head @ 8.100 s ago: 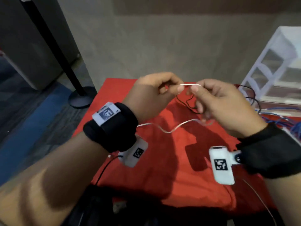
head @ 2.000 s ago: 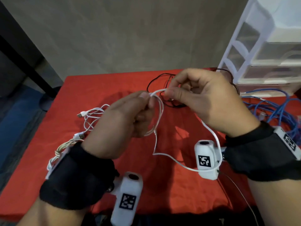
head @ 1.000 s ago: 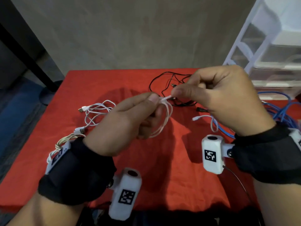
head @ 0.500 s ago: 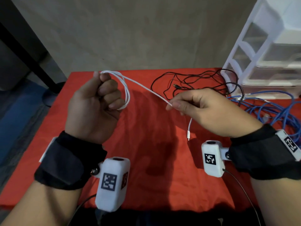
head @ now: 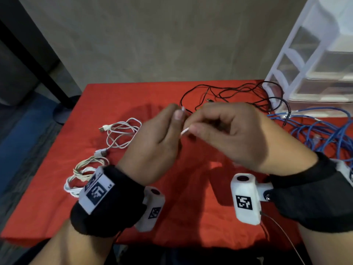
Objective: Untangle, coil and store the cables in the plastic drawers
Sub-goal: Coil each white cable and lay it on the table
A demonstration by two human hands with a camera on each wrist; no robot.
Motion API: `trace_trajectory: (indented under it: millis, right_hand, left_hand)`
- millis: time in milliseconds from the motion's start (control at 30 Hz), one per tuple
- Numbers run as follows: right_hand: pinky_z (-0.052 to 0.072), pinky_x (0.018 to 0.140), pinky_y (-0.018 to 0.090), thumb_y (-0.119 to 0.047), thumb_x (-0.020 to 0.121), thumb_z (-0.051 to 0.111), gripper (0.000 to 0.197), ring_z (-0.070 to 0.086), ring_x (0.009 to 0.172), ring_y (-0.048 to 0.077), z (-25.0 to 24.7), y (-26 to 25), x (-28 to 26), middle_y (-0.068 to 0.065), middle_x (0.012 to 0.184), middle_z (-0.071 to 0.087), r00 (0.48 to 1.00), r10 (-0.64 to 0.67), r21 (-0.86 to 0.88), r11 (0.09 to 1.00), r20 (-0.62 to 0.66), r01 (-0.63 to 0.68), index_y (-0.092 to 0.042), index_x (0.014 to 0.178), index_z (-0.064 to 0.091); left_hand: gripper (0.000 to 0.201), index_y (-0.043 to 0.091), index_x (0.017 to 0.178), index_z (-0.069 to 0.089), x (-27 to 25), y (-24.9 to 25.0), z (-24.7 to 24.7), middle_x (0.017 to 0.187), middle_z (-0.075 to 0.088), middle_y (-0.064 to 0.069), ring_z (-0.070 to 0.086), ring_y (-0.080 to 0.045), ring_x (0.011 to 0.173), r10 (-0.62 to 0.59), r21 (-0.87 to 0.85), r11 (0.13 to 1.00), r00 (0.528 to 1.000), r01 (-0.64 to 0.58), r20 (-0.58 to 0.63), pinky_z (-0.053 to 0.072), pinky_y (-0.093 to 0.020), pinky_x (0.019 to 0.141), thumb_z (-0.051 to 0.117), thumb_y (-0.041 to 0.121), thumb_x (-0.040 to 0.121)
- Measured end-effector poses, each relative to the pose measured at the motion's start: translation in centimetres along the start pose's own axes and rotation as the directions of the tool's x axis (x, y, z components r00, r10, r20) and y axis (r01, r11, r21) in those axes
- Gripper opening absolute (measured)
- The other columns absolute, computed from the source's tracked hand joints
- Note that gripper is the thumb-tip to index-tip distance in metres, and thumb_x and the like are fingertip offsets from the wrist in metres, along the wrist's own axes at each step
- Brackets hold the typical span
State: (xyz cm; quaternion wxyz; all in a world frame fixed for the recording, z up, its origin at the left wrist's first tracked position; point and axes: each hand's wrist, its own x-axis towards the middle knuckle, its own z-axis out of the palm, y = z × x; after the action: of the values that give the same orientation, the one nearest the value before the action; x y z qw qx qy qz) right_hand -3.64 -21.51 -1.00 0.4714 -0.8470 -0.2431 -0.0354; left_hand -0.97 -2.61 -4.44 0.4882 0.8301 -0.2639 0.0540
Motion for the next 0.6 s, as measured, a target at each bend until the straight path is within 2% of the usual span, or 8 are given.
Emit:
trace_trajectory:
  millis: [67,133,200,267,367,433,500,600]
  right_hand:
    - [0.045,0.064,0.025,-0.019,0.094,0.072,0.006,0.059,0.067,0.006,-0.6,0.5,0.3,-0.002,0.076,0.068,0.991,0.038,0.039,0.999,-0.126,-0.033,-0.014,0.091,0.070]
    - [0.048,0.064,0.038,-0.027,0.091,0.073,0.012,0.061,0.069,0.020,-0.8,1.0,0.5,0.004,0.077,0.068,0.981,0.064,0.031,0.998,-0.182,-0.060,-0.016,0.090,0.068]
    - [0.050,0.069,0.033,-0.030,0.094,0.070,0.013,0.065,0.075,0.015,-0.7,1.0,0.4,0.000,0.082,0.071,0.986,0.055,0.024,0.998,-0.156,-0.052,-0.017,0.093,0.072]
    - [0.051,0.078,0.028,-0.029,0.100,0.062,0.016,0.068,0.085,0.008,-0.3,1.0,0.4,-0.003,0.089,0.074,0.993,0.053,0.026,0.998,-0.108,-0.051,-0.020,0.097,0.075]
    - [0.051,0.075,0.039,-0.031,0.104,0.056,0.024,0.065,0.076,0.019,0.6,1.2,0.5,0.002,0.078,0.070,0.987,0.077,0.013,0.997,-0.138,-0.076,-0.024,0.088,0.071]
    - [0.049,0.068,0.036,-0.030,0.103,0.057,0.025,0.059,0.067,0.016,1.2,1.2,0.5,0.000,0.070,0.065,0.971,0.084,-0.022,0.996,-0.223,-0.091,-0.020,0.083,0.067]
    - [0.046,0.063,0.026,-0.028,0.103,0.057,0.026,0.054,0.062,0.008,1.8,1.1,0.5,-0.008,0.065,0.061,0.953,0.085,-0.040,0.994,-0.293,-0.100,-0.018,0.081,0.064]
    - [0.039,0.060,0.021,-0.025,0.106,0.052,0.028,0.051,0.060,0.004,2.2,1.3,0.8,-0.015,0.062,0.054,0.921,0.078,-0.040,0.994,-0.381,-0.101,-0.024,0.077,0.056]
  left_hand:
    - [0.039,0.010,0.081,0.055,-0.2,1.1,0.2,0.065,0.057,0.004,0.048,-0.010,0.059,-0.126,-0.237,0.961,0.988,0.144,0.090,0.042,-0.026,0.058,0.035,0.026,0.111]
    - [0.039,0.009,0.080,0.054,-0.2,2.0,0.3,0.059,0.046,0.009,0.038,-0.007,0.053,-0.215,-0.464,0.842,0.960,0.275,0.179,0.033,-0.018,0.051,0.035,0.022,0.111]
    - [0.038,0.011,0.077,0.053,-0.2,2.1,0.1,0.056,0.038,0.007,0.030,-0.009,0.050,-0.203,-0.552,0.779,0.953,0.296,0.224,0.025,-0.022,0.046,0.039,0.029,0.107]
    - [0.036,0.012,0.077,0.053,0.1,2.0,-0.1,0.056,0.037,0.006,0.028,-0.009,0.048,-0.187,-0.599,0.749,0.957,0.284,0.220,0.024,-0.023,0.045,0.039,0.033,0.101]
    - [0.035,0.010,0.082,0.052,0.2,1.8,0.3,0.058,0.038,0.006,0.031,-0.010,0.048,-0.162,-0.637,0.728,0.966,0.254,0.200,0.028,-0.026,0.047,0.036,0.033,0.103]
    - [0.034,0.011,0.086,0.056,0.4,1.4,0.7,0.062,0.041,0.004,0.037,-0.011,0.049,-0.188,-0.617,0.750,0.971,0.238,0.146,0.036,-0.028,0.054,0.038,0.034,0.104]
    - [0.034,0.009,0.091,0.062,0.6,0.8,0.9,0.066,0.046,0.003,0.045,-0.014,0.058,-0.220,-0.597,0.765,0.969,0.241,0.110,0.040,-0.036,0.065,0.042,0.035,0.103]
    - [0.034,0.007,0.104,0.067,0.5,0.7,1.1,0.076,0.053,-0.001,0.052,-0.018,0.075,-0.277,-0.657,0.686,0.947,0.312,0.160,0.042,-0.047,0.082,0.048,0.034,0.100]
